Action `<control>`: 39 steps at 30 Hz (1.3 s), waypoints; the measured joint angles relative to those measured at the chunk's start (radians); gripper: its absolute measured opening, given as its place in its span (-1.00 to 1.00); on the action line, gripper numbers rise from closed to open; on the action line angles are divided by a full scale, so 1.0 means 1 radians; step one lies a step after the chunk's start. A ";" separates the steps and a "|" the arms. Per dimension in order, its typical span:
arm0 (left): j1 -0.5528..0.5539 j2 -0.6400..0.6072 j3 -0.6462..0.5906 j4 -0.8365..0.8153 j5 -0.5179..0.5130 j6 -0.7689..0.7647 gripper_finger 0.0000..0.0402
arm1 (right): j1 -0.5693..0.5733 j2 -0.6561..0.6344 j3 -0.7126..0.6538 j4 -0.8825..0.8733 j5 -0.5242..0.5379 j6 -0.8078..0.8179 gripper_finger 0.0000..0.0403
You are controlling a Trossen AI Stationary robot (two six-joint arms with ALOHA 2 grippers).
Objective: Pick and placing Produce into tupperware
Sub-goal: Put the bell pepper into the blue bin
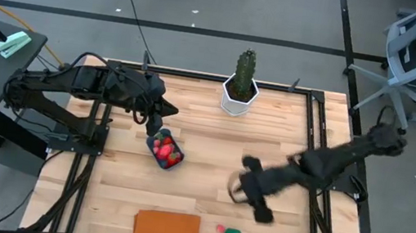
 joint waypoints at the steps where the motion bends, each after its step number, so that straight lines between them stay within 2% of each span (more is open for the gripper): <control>1: -0.001 0.000 0.000 0.000 0.000 -0.012 -0.88 | 0.049 -0.001 0.000 -0.005 0.026 0.024 -0.31; 8: -0.063 0.000 -0.001 -0.006 0.001 -0.023 -0.93 | 0.346 0.127 -0.002 -0.010 0.352 0.169 -0.31; 10: -0.087 0.000 -0.001 -0.006 0.001 -0.022 -0.94 | 0.395 0.181 -0.002 -0.011 0.414 0.218 -0.31; 12: -0.109 0.000 -0.001 -0.006 0.001 -0.022 -0.94 | 0.428 0.229 -0.002 -0.009 0.432 0.253 -0.29; 20: -0.168 0.000 -0.001 -0.006 -0.001 -0.070 -0.90 | 0.427 0.328 -0.003 -0.009 0.387 0.456 -0.07; 27: -0.201 0.000 -0.001 -0.006 -0.003 -0.102 -0.96 | 0.361 0.381 -0.003 -0.004 0.199 0.713 0.12; 31: -0.215 0.000 -0.001 -0.006 -0.003 -0.102 -0.93 | 0.334 0.393 -0.003 -0.001 0.158 0.765 0.19; 39: -0.235 0.000 -0.001 -0.006 -0.003 -0.103 -0.87 | 0.235 0.397 -0.002 -0.001 0.064 0.766 0.29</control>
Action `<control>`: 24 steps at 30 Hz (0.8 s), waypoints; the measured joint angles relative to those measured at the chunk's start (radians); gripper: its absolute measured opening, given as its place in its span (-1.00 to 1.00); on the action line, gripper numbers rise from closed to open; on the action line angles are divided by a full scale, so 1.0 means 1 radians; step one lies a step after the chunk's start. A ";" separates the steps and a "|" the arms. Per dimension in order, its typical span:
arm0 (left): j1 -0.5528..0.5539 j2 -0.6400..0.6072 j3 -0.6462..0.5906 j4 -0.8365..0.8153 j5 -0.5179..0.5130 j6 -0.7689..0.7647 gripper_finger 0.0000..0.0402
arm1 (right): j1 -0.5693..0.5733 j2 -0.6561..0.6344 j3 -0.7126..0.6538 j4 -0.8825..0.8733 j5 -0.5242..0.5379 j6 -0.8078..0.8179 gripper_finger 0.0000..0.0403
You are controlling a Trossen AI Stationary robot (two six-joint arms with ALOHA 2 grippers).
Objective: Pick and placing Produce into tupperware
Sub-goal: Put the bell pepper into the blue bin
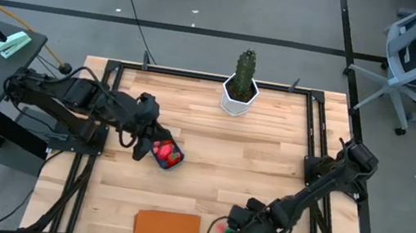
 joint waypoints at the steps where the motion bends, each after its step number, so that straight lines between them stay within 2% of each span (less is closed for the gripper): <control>1: -0.002 0.000 0.000 0.000 0.000 0.000 -0.88 | -0.010 0.002 0.000 0.001 -0.013 -0.003 0.29; 7: -0.002 0.000 0.000 -0.001 0.000 0.006 -0.94 | -0.028 0.007 0.000 0.000 -0.042 -0.007 0.31; 13: -0.002 0.000 0.000 -0.001 0.000 0.014 -0.91 | -0.027 0.011 0.000 0.005 -0.047 -0.040 0.31; 24: -0.001 0.001 0.000 0.000 0.000 0.017 -0.93 | -0.027 0.110 0.000 0.024 -0.092 -0.047 0.31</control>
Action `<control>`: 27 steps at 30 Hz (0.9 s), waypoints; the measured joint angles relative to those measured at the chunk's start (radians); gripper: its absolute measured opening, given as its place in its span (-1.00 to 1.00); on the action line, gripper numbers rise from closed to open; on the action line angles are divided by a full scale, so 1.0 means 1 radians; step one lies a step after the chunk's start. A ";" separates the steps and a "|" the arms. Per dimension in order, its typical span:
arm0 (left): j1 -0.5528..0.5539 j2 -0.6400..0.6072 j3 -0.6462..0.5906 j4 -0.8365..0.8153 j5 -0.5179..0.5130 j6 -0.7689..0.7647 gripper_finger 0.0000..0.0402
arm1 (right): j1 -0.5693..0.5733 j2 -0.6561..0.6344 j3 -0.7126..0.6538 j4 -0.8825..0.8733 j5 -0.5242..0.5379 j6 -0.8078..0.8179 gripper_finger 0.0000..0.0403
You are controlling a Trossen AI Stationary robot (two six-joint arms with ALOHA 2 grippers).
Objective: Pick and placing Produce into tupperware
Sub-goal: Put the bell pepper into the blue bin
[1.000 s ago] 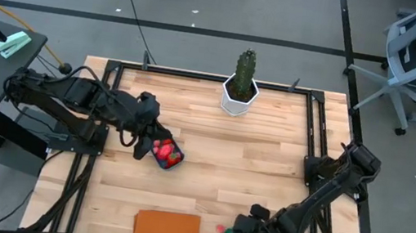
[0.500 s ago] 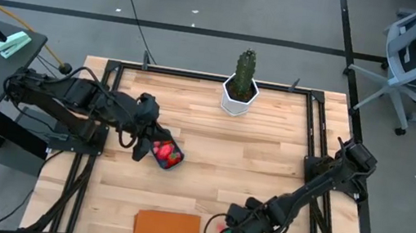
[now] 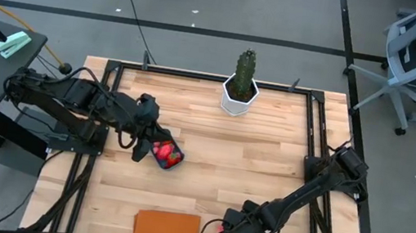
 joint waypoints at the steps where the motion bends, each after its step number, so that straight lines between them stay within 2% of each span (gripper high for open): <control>1: 0.000 0.000 0.000 0.000 0.000 0.000 -0.93 | 0.000 0.005 0.000 0.003 -0.003 0.000 0.31; 9: 0.000 0.000 0.000 -0.001 0.000 0.003 -0.90 | 0.002 0.041 0.000 0.026 -0.007 0.000 0.31; 13: 0.000 0.000 0.000 -0.001 0.000 0.003 -0.88 | 0.004 0.088 0.000 0.043 -0.046 -0.001 0.31; 19: 0.000 0.000 0.000 -0.001 0.000 0.003 -0.91 | -0.002 0.097 0.004 0.057 -0.055 -0.006 0.30; 27: 0.000 0.000 0.000 -0.002 0.000 0.000 -0.92 | -0.013 0.072 -0.001 0.064 -0.020 -0.033 0.14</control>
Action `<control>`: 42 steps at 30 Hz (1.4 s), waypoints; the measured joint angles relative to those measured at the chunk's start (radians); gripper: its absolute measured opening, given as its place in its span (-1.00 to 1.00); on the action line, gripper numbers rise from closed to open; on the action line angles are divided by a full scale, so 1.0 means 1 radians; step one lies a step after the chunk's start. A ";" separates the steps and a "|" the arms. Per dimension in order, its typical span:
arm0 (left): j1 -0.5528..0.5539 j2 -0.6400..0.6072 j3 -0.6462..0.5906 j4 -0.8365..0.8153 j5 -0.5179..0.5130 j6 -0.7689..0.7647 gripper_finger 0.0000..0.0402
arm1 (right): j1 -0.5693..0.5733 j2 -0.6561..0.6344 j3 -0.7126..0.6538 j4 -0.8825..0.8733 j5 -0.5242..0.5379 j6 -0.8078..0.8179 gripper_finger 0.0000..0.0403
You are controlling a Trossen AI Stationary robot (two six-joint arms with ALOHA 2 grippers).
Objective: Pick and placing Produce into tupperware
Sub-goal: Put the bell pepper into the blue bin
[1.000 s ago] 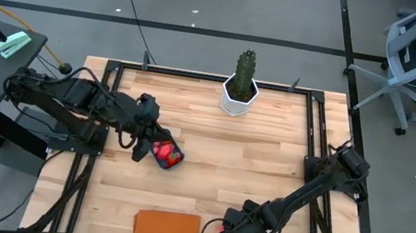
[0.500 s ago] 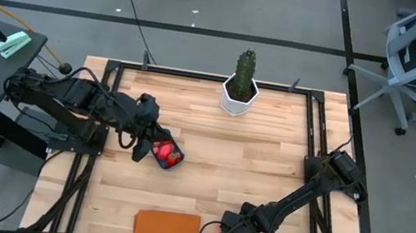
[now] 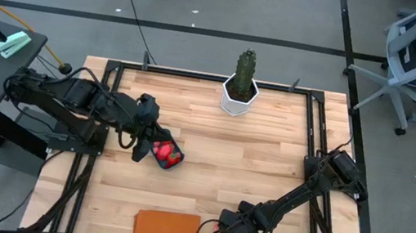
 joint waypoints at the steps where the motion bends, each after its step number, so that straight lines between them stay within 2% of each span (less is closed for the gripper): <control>1: 0.000 0.000 0.000 0.000 0.000 0.000 -0.91 | 0.000 0.000 0.000 -0.002 0.004 -0.001 0.12; 8: 0.000 0.000 0.000 0.000 0.000 0.000 -0.89 | -0.006 0.000 0.000 -0.002 0.014 -0.009 0.09; 17: 0.000 0.000 0.000 -0.001 0.000 0.001 -0.95 | -0.028 -0.036 0.000 -0.004 0.033 -0.052 0.09; 22: 0.000 0.000 0.000 -0.001 0.000 0.001 -0.92 | -0.050 -0.087 0.000 -0.005 0.094 -0.104 0.09; 27: 0.000 0.000 0.000 -0.001 0.000 0.001 -0.88 | -0.102 -0.139 0.001 0.005 0.227 -0.246 0.09; 30: 0.000 0.000 0.000 -0.001 0.000 0.003 -0.89 | -0.157 -0.138 0.001 0.065 0.249 -0.376 0.09; 38: 0.001 0.000 0.000 0.001 -0.026 0.003 -0.94 | -0.339 -0.131 0.001 0.407 0.289 -0.671 0.10; 42: 0.001 0.000 0.000 0.001 -0.026 0.003 -0.91 | -0.455 -0.133 0.002 0.515 0.186 -0.722 0.10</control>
